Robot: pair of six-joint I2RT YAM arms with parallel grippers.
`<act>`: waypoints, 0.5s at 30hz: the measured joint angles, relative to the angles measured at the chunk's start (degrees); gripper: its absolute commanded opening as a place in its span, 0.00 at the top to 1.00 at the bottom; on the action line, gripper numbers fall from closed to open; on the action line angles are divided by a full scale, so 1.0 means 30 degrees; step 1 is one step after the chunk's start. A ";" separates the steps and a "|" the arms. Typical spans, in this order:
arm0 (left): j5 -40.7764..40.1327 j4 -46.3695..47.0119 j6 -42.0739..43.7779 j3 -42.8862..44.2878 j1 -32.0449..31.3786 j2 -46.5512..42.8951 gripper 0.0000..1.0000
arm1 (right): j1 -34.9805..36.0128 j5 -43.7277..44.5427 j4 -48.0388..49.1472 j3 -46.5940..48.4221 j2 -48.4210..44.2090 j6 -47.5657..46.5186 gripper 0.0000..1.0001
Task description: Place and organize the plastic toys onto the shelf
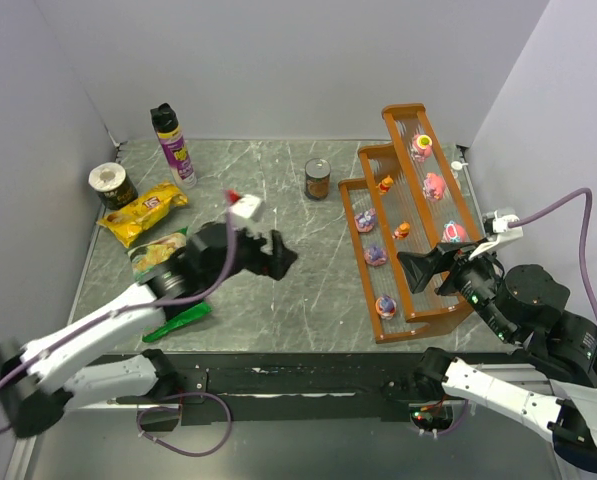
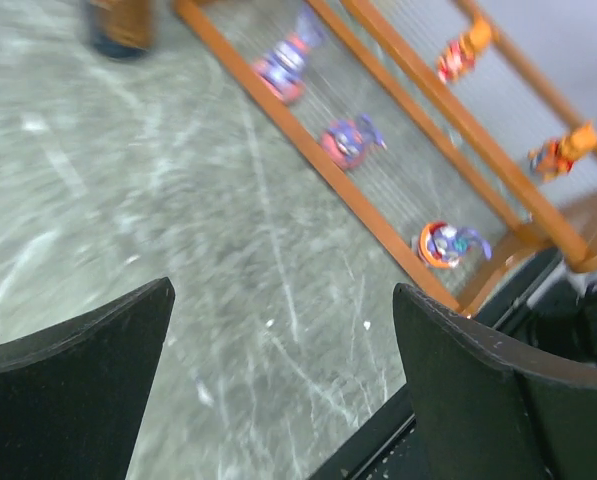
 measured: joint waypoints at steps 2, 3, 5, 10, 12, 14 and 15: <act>-0.1049 -0.0852 -0.0430 -0.0423 0.0000 -0.2018 0.04 | 0.0000 0.0153 -0.0051 0.0000 0.0000 0.0000 0.00; -0.1690 -0.1260 -0.0627 -0.0597 0.0000 -0.3220 0.04 | 0.0000 0.0248 -0.0138 0.0000 0.0007 -0.0007 0.00; -0.2747 -0.1967 -0.0969 -0.0729 0.0000 -0.5144 0.04 | 0.0000 0.0408 -0.0291 0.0000 0.0007 -0.0007 0.00; -0.5151 -0.3300 -0.1552 -0.0714 0.0000 -0.8204 0.04 | 0.0000 0.0758 -0.0561 0.0000 0.0000 -0.0007 0.00; -0.5821 -0.3774 -0.1603 -0.0707 0.0000 -0.8641 0.04 | 0.0000 0.0816 -0.0605 0.0000 -0.0007 0.0000 0.00; -0.6339 -0.4306 -0.1610 -0.0699 0.0000 -0.8867 0.04 | 0.0000 0.0882 -0.0670 0.0000 -0.0022 0.0000 0.00; -0.6499 -0.4473 -0.1596 -0.0699 0.0000 -0.8954 0.04 | 0.0000 0.0911 -0.0721 0.0000 -0.0036 0.0007 0.00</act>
